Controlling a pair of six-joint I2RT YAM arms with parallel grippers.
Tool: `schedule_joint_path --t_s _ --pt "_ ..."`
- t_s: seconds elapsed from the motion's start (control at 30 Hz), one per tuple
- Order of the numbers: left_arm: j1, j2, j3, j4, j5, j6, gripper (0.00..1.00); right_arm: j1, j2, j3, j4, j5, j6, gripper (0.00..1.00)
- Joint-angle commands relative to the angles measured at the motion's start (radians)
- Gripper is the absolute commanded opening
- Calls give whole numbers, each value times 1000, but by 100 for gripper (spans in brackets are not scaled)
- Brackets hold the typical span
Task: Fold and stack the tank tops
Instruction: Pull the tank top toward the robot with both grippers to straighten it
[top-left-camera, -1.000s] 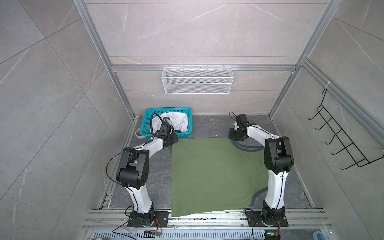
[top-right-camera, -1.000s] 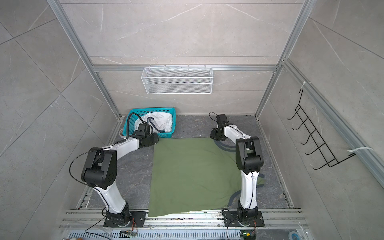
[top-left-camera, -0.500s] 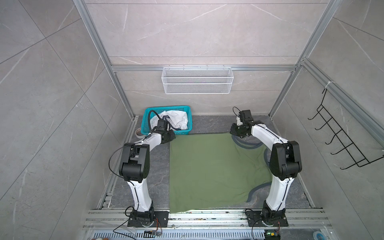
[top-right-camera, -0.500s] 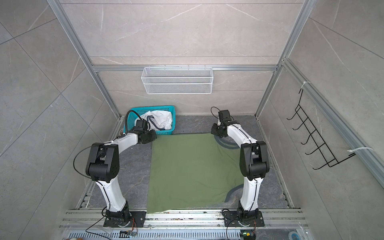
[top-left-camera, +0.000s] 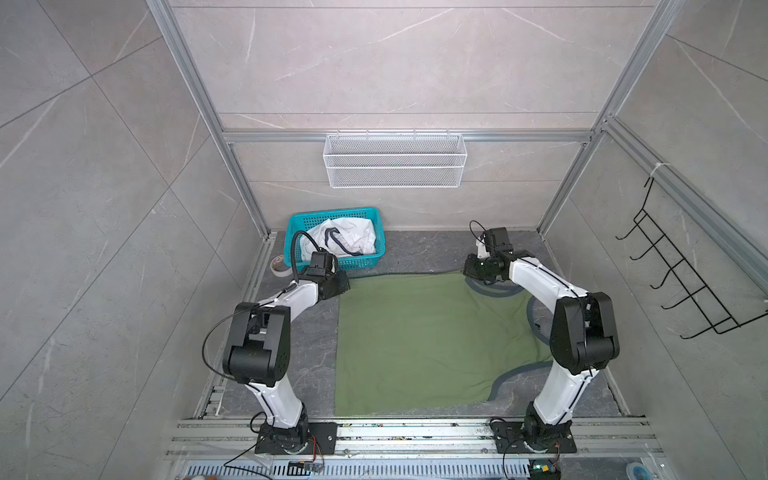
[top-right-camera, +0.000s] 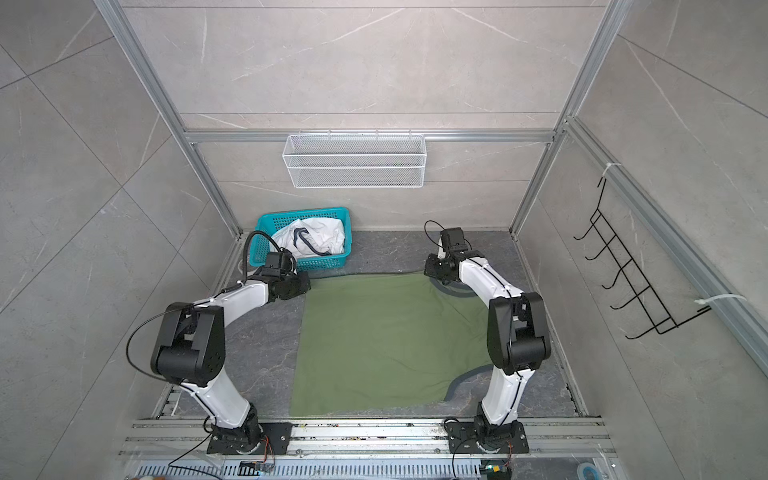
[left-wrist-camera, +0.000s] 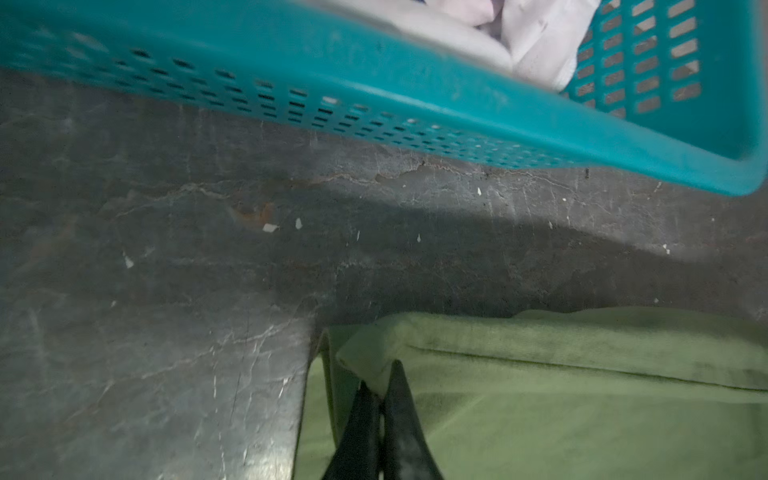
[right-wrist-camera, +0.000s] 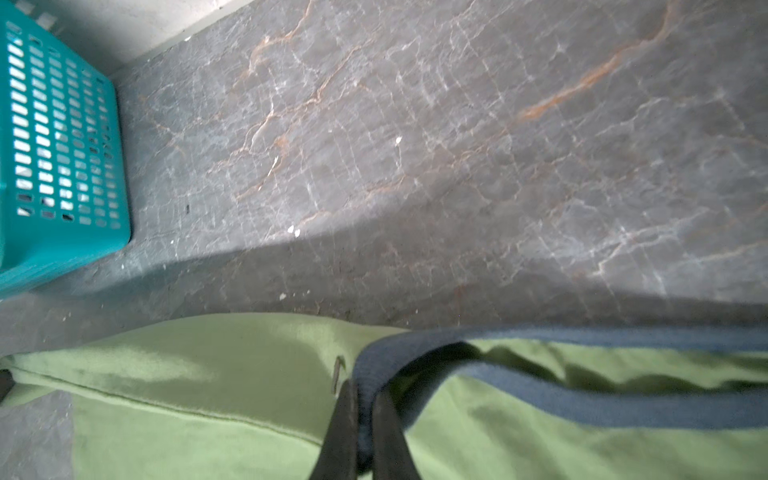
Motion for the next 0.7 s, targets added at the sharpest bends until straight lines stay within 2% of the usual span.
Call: schedule_joint_path --t_s 0.0,0.2,0.37,0.67 --pt "-1 -82 -32 86 33 -2 0 10 -68 -71 41 -17 8 2" --pt "0 -184 -136 111 38 -7 0 24 -160 -218 85 -22 29 3" --pt "-6 -326 -260 108 43 -36 0 24 -256 -322 80 -8 24 3" --pt "-30 -564 -488 81 61 -135 1 24 -432 -519 98 -37 71 5"
